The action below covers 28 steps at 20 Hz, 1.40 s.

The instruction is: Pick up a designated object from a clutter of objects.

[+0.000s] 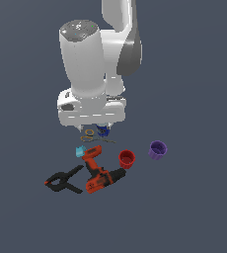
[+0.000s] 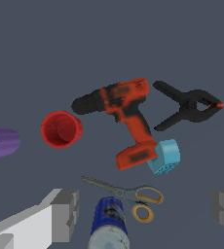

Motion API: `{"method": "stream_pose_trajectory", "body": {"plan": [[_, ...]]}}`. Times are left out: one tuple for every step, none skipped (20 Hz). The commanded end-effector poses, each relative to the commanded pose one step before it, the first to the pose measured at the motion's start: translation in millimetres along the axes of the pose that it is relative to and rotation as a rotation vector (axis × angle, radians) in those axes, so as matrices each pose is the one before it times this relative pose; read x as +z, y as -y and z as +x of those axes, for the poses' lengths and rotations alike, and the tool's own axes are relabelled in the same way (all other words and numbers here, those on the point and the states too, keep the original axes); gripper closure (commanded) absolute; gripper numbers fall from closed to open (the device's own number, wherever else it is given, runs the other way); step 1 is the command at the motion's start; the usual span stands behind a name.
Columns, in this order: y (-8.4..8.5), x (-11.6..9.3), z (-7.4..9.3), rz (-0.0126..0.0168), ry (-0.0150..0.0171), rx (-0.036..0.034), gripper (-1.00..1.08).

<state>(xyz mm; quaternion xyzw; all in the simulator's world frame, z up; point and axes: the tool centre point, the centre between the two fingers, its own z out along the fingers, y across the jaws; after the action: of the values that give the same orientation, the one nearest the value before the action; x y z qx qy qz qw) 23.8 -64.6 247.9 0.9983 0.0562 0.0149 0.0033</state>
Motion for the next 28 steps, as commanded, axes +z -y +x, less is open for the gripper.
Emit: {"method": "stream_pose_trajectory", "body": {"plan": [[-16.20,22.05,-1.50,0.00265,0.00520,-0.03097,-0.92],[-6.40,8.75,-1.14,0.00100,0.00203,-0.01220,-0.92],[-6.31,8.70,-1.42,0.00094,0.00202,-0.01211,-0.92],[-6.00,8.31,-1.62,0.00084,0.00192,-0.01151,-0.92],[-5.63,7.87,-1.77,0.00075,0.00183,-0.01087,-0.92],[-5.28,7.42,-1.88,0.00066,0.00173,-0.01021,-0.92],[-4.92,6.97,-1.96,0.00059,0.00163,-0.00956,-0.92],[-4.54,6.52,-1.99,0.00052,0.00154,-0.00896,-0.92],[-4.19,6.07,-1.99,0.00045,0.00145,-0.00832,-0.92],[-3.85,5.62,-1.97,0.00040,0.00135,-0.00768,-0.92],[-3.50,5.17,-1.91,0.00034,0.00125,-0.00706,-0.92],[-3.15,4.72,-1.82,0.00030,0.00116,-0.00648,-0.92],[-2.85,4.26,-1.73,0.00026,0.00105,-0.00580,-0.92],[-2.51,3.82,-1.59,0.00022,0.00095,-0.00521,-0.92],[-2.19,3.37,-1.45,0.00019,0.00085,-0.00460,-0.92],[-1.90,2.91,-1.30,0.00016,0.00074,-0.00396,-0.92],[-1.57,2.47,-1.10,0.00013,0.00063,-0.00339,-0.92],[-1.27,2.02,-0.91,0.00010,0.00053,-0.00280,-0.92],[-1.00,1.57,-0.73,0.00008,0.00041,-0.00214,-0.92],[-0.72,1.12,-0.53,0.00005,0.00029,-0.00152,-0.92],[-0.40,0.68,-0.30,0.00003,0.00018,-0.00096,-0.92],[-0.29,0.19,-0.21,0.00000,0.00000,0.00000,-0.92],[0.74,-0.90,0.24,0.00033,0.00065,0.00257,-0.92],[-0.01,0.34,-0.01,0.00000,0.00000,0.00000,-0.92],[-0.03,1.02,-0.04,0.00000,0.00000,0.00000,-0.92],[-0.04,1.69,-0.07,0.00000,0.00000,0.00000,-0.92],[-0.06,2.37,-0.11,0.00000,0.00000,0.00000,-0.92],[-0.07,3.05,-0.14,0.00000,0.00000,0.00000,-0.92]]}}
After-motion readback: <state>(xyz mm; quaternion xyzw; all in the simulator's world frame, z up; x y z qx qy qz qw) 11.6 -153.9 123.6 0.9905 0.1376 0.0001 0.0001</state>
